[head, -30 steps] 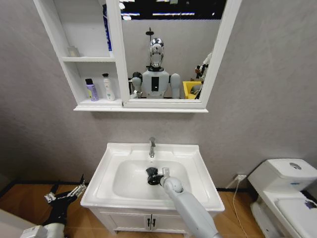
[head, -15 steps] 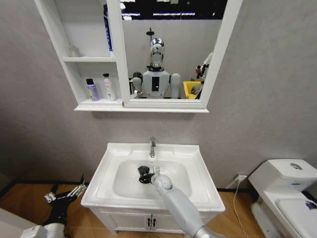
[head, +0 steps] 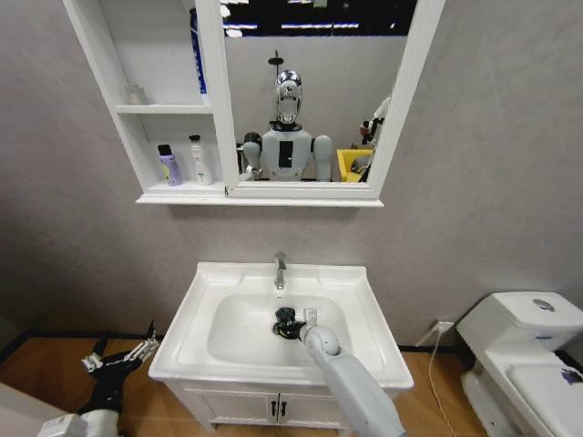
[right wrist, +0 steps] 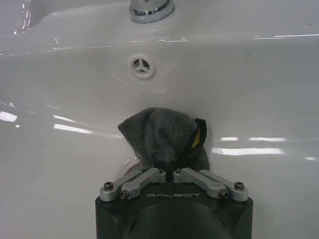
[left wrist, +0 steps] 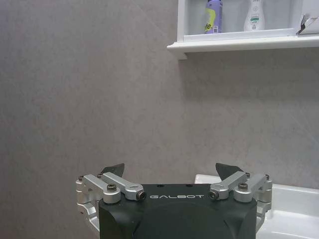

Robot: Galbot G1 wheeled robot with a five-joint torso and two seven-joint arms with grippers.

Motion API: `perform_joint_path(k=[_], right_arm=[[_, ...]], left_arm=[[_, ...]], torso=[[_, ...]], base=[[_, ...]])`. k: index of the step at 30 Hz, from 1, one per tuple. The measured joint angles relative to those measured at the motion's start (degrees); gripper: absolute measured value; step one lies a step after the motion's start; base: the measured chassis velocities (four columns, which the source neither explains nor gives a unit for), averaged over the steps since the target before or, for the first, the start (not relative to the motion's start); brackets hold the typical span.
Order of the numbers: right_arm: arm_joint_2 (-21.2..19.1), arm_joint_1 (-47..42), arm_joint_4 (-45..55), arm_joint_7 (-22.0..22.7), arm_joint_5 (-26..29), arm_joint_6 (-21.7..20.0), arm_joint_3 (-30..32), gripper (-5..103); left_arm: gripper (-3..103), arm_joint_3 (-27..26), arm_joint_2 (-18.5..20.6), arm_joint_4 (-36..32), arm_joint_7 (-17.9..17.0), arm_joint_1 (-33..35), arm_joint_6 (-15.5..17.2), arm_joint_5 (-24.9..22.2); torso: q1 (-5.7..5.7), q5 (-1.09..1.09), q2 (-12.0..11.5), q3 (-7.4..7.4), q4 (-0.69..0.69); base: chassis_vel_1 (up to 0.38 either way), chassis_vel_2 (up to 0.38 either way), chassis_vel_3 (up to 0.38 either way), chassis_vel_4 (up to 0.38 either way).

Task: Move facial cleanser and shampoo from washbasin to cabinet, then wipe washbasin with towel.

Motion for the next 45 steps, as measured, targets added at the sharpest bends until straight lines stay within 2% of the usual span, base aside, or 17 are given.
perform_joint_path(k=[6, 15, 19, 22, 25, 33, 45], right_arm=[[3.7, 2.4, -4.2, -0.7, -1.2, 1.0, -1.4, 2], [4.9, 3.0, -4.4, -0.7, -1.3, 1.1, -2.4, 2], [2.8, 1.8, -2.5, -0.6, -1.0, 0.3, -1.5, 2], [1.1, 0.0, -0.4, 0.3, -0.6, -0.2, -0.6, 2], [-1.2, -3.4, 4.0, 2.5, 0.4, -1.6, 1.2, 2], [-3.9, -7.6, 9.7, 7.2, 0.8, -3.5, 6.4, 2], [-6.1, -8.3, 15.6, 8.3, -2.2, -2.3, 14.1, 2]], left_arm=[[100, 0.0, 0.0, 0.0, 0.0, 0.0, 0.0, 0.0], [100, 0.0, 0.0, 0.0, 0.0, 0.0, 0.0, 0.0], [100, 0.0, 0.0, 0.0, 0.0, 0.0, 0.0, 0.0], [100, 0.0, 0.0, 0.0, 0.0, 0.0, 0.0, 0.0], [100, 0.0, 0.0, 0.0, 0.0, 0.0, 0.0, 0.0], [100, 0.0, 0.0, 0.0, 0.0, 0.0, 0.0, 0.0], [100, 0.0, 0.0, 0.0, 0.0, 0.0, 0.0, 0.0]], torso=[[0.00, 0.00, 0.0, 0.00, 0.02], [0.00, 0.02, 0.0, 0.01, 0.04], [0.00, 0.03, 0.0, 0.01, 0.06], [0.00, 0.03, 0.0, 0.01, 0.01], [0.00, 0.03, 0.0, 0.00, 0.02], [0.00, 0.02, 0.0, 0.00, 0.04], [0.01, 0.01, 0.0, 0.01, 0.00]], base=[[0.000, 0.000, 0.000, 0.000], [0.000, 0.000, 0.000, 0.000], [0.000, 0.000, 0.000, 0.000], [0.000, 0.000, 0.000, 0.000], [0.000, 0.000, 0.000, 0.000], [0.000, 0.000, 0.000, 0.000], [0.000, 0.000, 0.000, 0.000]])
